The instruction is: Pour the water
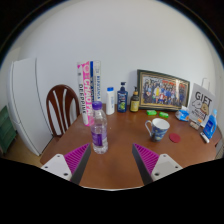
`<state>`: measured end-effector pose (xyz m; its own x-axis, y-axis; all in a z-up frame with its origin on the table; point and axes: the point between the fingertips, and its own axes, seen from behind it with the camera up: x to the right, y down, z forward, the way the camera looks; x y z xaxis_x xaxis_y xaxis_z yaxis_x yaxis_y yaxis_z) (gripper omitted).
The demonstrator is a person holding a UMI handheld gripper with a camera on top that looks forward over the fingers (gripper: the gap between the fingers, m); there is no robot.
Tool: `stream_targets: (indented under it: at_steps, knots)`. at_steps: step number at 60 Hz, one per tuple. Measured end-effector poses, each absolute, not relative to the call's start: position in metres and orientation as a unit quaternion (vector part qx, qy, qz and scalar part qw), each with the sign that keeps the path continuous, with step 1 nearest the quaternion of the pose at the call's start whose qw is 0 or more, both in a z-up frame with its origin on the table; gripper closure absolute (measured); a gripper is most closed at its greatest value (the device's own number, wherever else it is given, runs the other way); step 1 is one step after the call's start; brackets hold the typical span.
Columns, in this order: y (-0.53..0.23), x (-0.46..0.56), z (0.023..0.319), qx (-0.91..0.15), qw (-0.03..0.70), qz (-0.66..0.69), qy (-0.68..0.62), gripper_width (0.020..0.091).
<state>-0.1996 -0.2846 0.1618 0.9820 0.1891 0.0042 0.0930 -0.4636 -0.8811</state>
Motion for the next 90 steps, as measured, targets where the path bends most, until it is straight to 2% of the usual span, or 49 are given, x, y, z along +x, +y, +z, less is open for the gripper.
stream_targets:
  at_steps: [12,18,24,28,29,34,40,42,43,51,63,70,79,90]
  knots:
    - [-0.203,-0.268,0.130,-0.830,0.550,0.057,-0.074,0.0253]
    - [-0.166,-0.275,0.109,-0.825,0.561,0.042,-0.054,0.0304]
    - [-0.144,-0.274,0.091,-0.821,0.569,0.021,-0.047,0.0411]
    - [-0.134,-0.272,0.081,-0.818,0.574,0.018,-0.039,0.0536]
    - [-0.133,-0.271,0.080,-0.817,0.575,0.017,-0.037,0.0586]
    - [-0.132,-0.274,0.082,-0.809,0.586,0.024,-0.035,0.0617]
    - [-0.133,-0.273,0.082,-0.809,0.586,0.033,-0.034,0.0729]
    - [-0.133,-0.272,0.083,-0.809,0.585,0.033,-0.033,0.0739]
    - [-0.133,-0.272,0.084,-0.809,0.585,0.033,-0.033,0.0776]
    - [-0.128,-0.270,0.113,-0.803,0.594,0.054,-0.016,0.0775]
    - [-0.100,-0.250,0.203,-0.764,0.607,0.195,0.101,0.0776]
    - [-0.080,-0.233,0.247,-0.725,0.582,0.315,0.192,0.0776]
    - [-0.058,-0.196,0.268,-0.653,0.516,0.460,0.308,0.0776]
    - [-0.041,-0.158,0.254,-0.569,0.418,0.568,0.423,0.0776]
